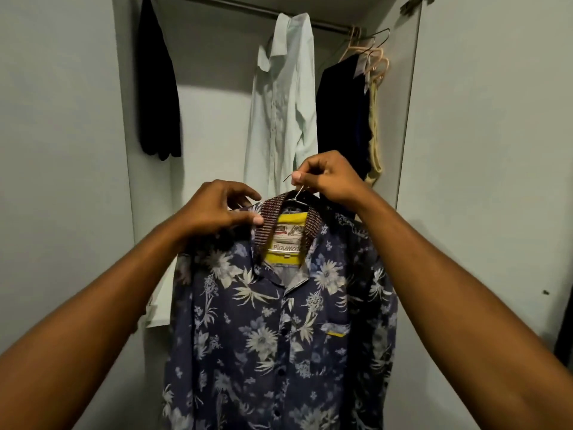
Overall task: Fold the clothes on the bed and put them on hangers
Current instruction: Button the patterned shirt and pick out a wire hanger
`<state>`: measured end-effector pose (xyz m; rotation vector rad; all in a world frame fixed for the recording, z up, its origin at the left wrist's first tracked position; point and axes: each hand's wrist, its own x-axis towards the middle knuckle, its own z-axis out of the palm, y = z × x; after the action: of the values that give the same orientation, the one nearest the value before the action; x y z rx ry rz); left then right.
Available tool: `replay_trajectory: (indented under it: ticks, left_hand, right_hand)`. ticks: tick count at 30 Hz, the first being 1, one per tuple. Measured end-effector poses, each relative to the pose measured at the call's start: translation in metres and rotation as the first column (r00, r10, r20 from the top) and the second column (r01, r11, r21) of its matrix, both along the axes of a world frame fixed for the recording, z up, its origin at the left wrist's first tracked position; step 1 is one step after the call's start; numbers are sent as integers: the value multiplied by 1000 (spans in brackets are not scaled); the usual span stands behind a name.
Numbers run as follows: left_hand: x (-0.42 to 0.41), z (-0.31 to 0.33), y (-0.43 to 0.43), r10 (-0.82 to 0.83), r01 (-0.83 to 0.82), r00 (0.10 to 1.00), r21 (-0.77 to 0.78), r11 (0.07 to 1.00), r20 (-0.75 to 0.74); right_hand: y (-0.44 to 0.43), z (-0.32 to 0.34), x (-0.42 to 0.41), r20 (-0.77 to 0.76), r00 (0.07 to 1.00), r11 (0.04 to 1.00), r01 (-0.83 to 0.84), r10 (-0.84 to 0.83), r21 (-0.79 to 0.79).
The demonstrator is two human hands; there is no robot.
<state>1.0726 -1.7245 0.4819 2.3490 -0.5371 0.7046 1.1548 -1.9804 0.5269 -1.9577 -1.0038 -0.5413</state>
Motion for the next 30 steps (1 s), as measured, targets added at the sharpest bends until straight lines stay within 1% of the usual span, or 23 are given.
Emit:
replay_trajectory:
  ticks: [2,4,7,10,12,14,16,18,20,21,24,26,27,28,30]
  left_hand:
    - [0,3,24,57,-55,997,51,997,-55]
    - [3,0,43,97,-91,991,60,994,-95]
    - [8,-9,50,96,-98,991,-12,995,-97]
    - [8,-16,44,64,-69,996,-91,993,-54]
    - [6,-15,41,37,-42,998,-133,990,-43]
    - [6,-12,43,31,-36,999,-135,990,-44]
    - [8,-8,41,58,-60,998,-88,994,-25]
    - [9,-2,23,73,-74,997,29,997,28]
    - [13,1,-8,43,-50,998,138,989,49]
    - [16,0,-25,24,-29,999,138,990,42]
    - [27,1,-56,0,1,998,-11,1000,69]
    - [34,2,-59,-2,12,996,-102,995,92]
    - [36,4,-59,1,11,995,-127,992,98]
    - [38,5,-57,10,3,995,-138,990,96]
    - [41,10,-53,30,-19,996,-131,991,84]
  right_hand:
    - [-10,-3,5,26,998,997,51,-53,61]
    - [-18,-5,8,40,996,991,77,-81,108]
    - [-27,-6,10,16,995,982,95,-99,163]
    - [-34,-6,12,28,992,978,115,-122,172]
    - [-39,-7,12,-12,995,972,97,-96,215]
    - [-44,-6,10,-68,997,963,64,-48,261]
    - [-48,-7,9,-100,995,959,33,-5,281]
    - [-49,-8,9,-121,993,958,23,12,285]
    - [-44,-7,8,-121,992,957,21,15,291]
    - [-42,-8,7,-113,993,957,17,17,291]
    - [-40,-11,12,-86,996,954,39,-14,298]
    - [-47,-12,13,-37,996,948,89,-81,306]
    - [-52,-10,12,-14,997,943,80,-80,323]
    - [-58,-8,9,-25,998,938,60,-54,341]
    - [-73,-3,1,-174,984,935,36,28,352]
